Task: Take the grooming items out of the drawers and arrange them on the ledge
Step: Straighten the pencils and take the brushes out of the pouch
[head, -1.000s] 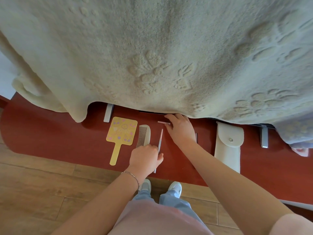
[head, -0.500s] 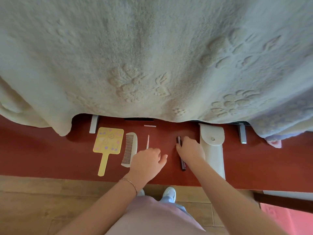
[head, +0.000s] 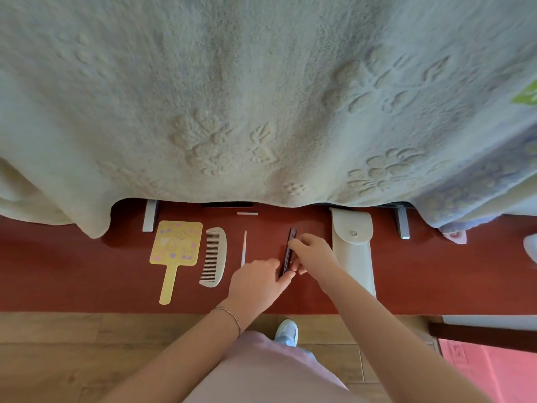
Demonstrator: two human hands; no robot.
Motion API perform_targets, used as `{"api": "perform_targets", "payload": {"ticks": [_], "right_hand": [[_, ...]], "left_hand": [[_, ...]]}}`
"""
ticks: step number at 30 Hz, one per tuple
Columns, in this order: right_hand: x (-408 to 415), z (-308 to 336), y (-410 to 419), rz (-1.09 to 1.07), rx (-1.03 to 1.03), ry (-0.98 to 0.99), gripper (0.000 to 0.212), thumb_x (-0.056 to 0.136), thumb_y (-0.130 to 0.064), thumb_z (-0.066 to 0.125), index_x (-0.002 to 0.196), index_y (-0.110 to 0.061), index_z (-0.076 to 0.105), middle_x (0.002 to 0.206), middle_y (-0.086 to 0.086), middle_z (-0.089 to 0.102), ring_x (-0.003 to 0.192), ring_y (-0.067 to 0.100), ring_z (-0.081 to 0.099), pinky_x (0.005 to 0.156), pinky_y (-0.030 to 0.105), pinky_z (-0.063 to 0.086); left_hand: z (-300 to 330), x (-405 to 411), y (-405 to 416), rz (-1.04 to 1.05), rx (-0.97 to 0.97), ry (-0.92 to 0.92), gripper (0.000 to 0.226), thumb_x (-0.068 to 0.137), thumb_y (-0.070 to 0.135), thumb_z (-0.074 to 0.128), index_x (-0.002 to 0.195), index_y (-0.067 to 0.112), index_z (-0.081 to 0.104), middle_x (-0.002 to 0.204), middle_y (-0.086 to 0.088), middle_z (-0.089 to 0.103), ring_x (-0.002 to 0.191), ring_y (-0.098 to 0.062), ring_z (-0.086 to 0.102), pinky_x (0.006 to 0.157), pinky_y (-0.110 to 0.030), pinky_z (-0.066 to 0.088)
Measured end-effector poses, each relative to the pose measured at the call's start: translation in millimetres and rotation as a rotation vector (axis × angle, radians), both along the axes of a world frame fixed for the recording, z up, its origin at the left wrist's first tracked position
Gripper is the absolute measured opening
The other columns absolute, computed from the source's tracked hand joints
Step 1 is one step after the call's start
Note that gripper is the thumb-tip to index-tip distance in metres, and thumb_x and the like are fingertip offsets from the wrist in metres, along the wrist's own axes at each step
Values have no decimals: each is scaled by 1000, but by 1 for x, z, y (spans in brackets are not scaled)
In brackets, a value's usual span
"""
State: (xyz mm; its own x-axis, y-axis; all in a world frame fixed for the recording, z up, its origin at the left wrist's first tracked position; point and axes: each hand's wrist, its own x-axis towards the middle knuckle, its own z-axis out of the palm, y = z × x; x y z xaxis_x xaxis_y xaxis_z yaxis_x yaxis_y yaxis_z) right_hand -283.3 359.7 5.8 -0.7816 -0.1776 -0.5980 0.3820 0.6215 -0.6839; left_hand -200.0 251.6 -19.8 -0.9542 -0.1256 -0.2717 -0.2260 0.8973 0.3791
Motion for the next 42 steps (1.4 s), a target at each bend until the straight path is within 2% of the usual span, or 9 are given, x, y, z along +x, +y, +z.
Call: {"api": "perform_targets", "payload": {"ticks": [9, 14, 16, 19, 23, 29, 33, 38, 42], "right_hand": [[0, -10, -6, -141, -119, -58, 19, 83, -22, 57, 72, -7, 61, 46, 2, 53, 48, 17, 46, 55, 29, 42], [1, -12, -15, -219, -146, -54, 33, 82, -21, 57, 53, -15, 42, 45, 0, 38, 44, 15, 32, 47, 28, 29], [-4, -13, -17, -276, -174, -48, 30, 83, -21, 56, 55, -15, 46, 49, 0, 44, 42, 14, 31, 43, 26, 26], [-33, -6, -7, -388, -202, -32, 19, 89, -25, 53, 74, -14, 57, 61, 3, 62, 36, 11, 30, 36, 21, 24], [-58, 0, 7, -141, -119, -53, 16, 89, -22, 52, 79, -12, 58, 65, 7, 65, 36, 12, 27, 37, 18, 21], [-48, -14, -9, 255, 165, 173, 27, 86, -37, 57, 83, -10, 61, 71, 1, 67, 53, 12, 51, 50, 24, 38], [-51, -21, -20, 310, 266, 232, 33, 85, -38, 55, 82, -6, 63, 78, 9, 70, 73, 23, 64, 65, 32, 47], [-56, -30, -31, 322, 354, 242, 42, 85, -37, 53, 52, -15, 38, 54, 1, 48, 52, 19, 46, 47, 27, 32], [-54, -35, -42, 351, 431, 251, 37, 84, -41, 50, 55, -21, 38, 58, -1, 47, 59, 22, 51, 52, 27, 35]], "left_hand": [[11, 1, 2, 88, 125, 4, 36, 88, 48, 44, 86, 18, 63, 71, 2, 63, 68, -17, 62, 67, -31, 54], [22, -2, -2, 105, 141, -10, 34, 89, 48, 45, 85, 19, 61, 65, 6, 57, 63, -14, 59, 68, -29, 53], [24, 0, -3, 88, 121, -7, 33, 88, 49, 45, 81, 20, 60, 65, 4, 57, 64, -16, 59, 64, -28, 50], [18, 22, 11, -11, 17, -47, 37, 85, 51, 43, 69, 18, 46, 53, 4, 39, 62, -18, 49, 56, -26, 34], [11, 34, 9, 70, 24, -78, 41, 86, 52, 42, 67, 16, 43, 52, 3, 36, 60, -19, 46, 56, -26, 35], [15, 5, -18, -72, -152, -25, 45, 90, 55, 35, 83, 19, 62, 68, 5, 58, 68, -16, 62, 59, -25, 49], [10, -6, -20, -102, -227, -62, 48, 92, 54, 32, 83, 17, 62, 67, 3, 57, 62, -14, 56, 54, -23, 40], [1, -8, -15, -144, -239, -108, 51, 93, 53, 31, 80, 15, 63, 64, 1, 56, 60, -16, 58, 58, -26, 50], [-4, -11, -14, -147, -237, -112, 49, 93, 52, 33, 74, 16, 59, 63, 1, 55, 59, -17, 58, 56, -26, 49]]}}
